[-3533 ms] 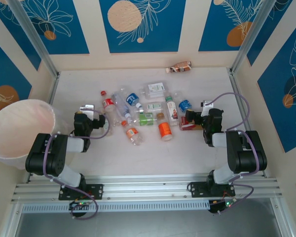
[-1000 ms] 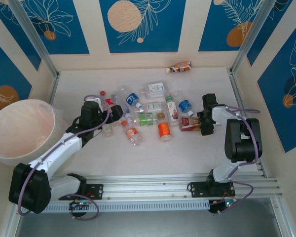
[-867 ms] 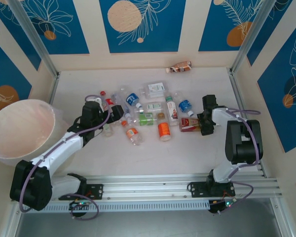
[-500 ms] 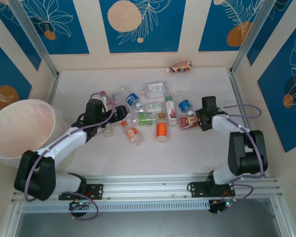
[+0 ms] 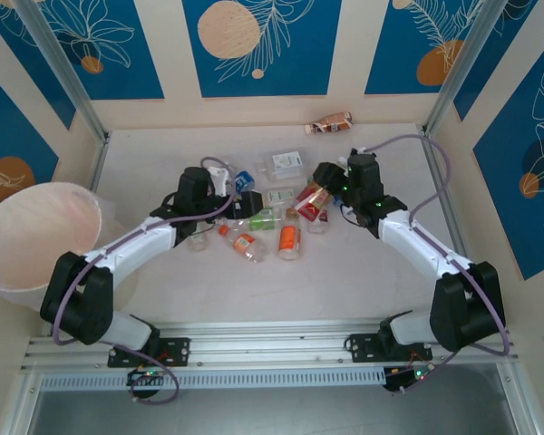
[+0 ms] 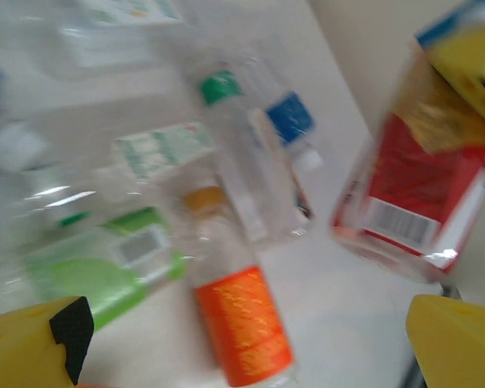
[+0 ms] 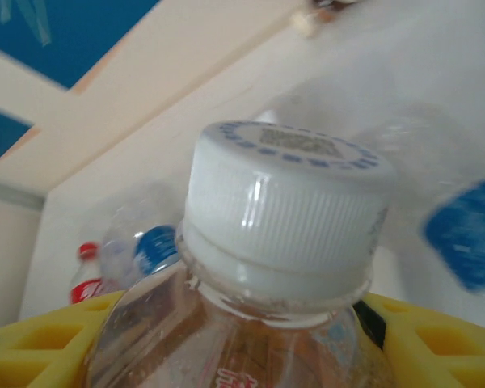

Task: Put the plastic bottles in the bin

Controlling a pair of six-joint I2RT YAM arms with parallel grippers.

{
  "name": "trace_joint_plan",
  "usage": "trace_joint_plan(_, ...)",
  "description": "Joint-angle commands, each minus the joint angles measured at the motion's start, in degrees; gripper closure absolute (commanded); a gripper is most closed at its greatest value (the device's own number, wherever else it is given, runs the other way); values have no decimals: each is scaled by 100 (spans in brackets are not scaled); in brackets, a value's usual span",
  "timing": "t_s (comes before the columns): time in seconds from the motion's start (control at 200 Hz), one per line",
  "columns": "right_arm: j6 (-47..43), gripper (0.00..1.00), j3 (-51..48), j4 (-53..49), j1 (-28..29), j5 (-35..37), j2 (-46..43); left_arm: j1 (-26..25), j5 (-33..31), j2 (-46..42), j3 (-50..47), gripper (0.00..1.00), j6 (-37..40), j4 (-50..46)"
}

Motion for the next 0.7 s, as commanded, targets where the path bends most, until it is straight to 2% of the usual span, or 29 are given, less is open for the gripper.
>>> trace_joint_plan(0.0, -502, 50, 421, 146, 299, -694, 233, -304, 749, 138, 422, 0, 731, 151)
trace_joint_plan(0.065, -486, 50, 615, 70, 417, -821, 357, -458, 717, 257, 634, 0, 962, -79)
trace_joint_plan(0.15, -494, 49, 777, -9, 558, -972, 479, -597, 302, 392, 767, 0, 1044, -223)
trace_joint_plan(0.28, -508, 48, 924, -91, 732, -1013, 595, -629, 477, 657, 863, 0, 952, -72)
trace_joint_plan(0.515, -346, 47, 1104, -126, 776, -1641, 758, -674, 129, 872, 1017, 0, 1087, -120)
trace_joint_plan(0.595, -254, 45, 1187, -149, 772, -1846, 808, -700, 98, 967, 1141, 6, 1236, -340)
trace_joint_plan(0.695, -167, 42, 1281, -171, 772, -2060, 806, -710, 97, 1017, 1111, 21, 1173, -285)
